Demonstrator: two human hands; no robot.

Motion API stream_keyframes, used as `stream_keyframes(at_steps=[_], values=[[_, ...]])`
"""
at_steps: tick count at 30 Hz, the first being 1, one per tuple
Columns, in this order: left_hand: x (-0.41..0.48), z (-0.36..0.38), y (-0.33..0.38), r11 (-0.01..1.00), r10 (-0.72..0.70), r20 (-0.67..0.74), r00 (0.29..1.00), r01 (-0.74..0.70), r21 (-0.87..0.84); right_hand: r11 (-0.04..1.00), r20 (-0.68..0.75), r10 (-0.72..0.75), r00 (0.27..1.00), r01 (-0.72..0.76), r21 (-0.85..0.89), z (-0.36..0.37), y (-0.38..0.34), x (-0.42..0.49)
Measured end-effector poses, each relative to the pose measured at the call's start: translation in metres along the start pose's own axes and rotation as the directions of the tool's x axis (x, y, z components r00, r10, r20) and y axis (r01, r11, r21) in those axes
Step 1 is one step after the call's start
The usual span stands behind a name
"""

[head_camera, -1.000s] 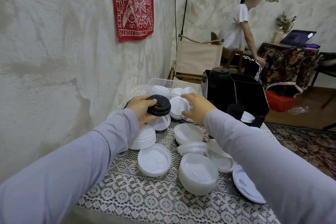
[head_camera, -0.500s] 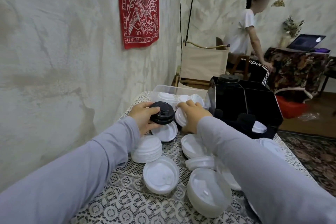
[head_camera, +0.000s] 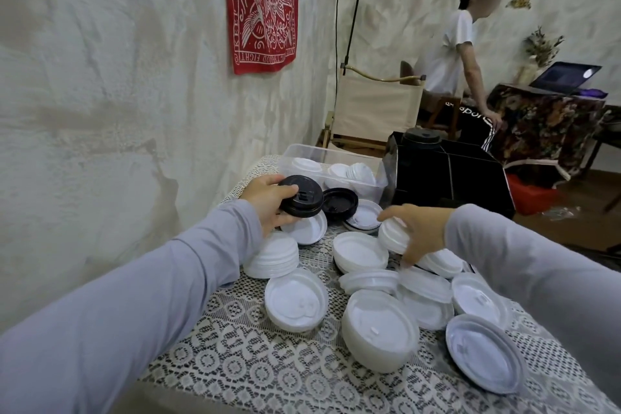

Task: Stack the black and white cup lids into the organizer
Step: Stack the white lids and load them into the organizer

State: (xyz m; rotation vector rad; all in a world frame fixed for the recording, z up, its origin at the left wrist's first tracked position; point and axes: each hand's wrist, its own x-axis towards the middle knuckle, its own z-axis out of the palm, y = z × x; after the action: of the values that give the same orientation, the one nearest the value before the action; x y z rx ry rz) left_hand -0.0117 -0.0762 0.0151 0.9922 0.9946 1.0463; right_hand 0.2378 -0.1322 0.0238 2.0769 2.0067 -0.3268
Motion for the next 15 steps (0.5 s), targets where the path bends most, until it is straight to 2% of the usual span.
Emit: stream_keyframes(at_steps=[8,10,12,13,15], values=[[-0.002,0.006,0.0,0.999,-0.01,0.029,1.0,0.011,-0.034,1.0,0.071,-0.007,0.997,0.007,-0.005,-0.015,-0.006,0.004],[0.0,0.005,0.001,0.999,-0.015,0.017,1.0,0.016,-0.045,0.987,-0.012,-0.05,0.999,0.051,0.149,-0.029,-0.014,0.009],[0.002,0.004,0.0,0.999,-0.017,0.003,1.0,0.017,-0.05,0.948,-0.198,-0.066,0.978,0.123,0.294,-0.033,-0.027,0.023],[0.003,0.003,-0.001,0.999,-0.012,-0.004,1.0,0.011,-0.05,0.948,-0.272,-0.066,0.96,0.145,0.283,-0.03,-0.036,0.03],[0.005,0.001,-0.003,0.999,0.006,-0.014,1.0,-0.007,-0.05,0.975,-0.332,-0.12,0.936,0.174,0.136,-0.02,-0.05,0.046]])
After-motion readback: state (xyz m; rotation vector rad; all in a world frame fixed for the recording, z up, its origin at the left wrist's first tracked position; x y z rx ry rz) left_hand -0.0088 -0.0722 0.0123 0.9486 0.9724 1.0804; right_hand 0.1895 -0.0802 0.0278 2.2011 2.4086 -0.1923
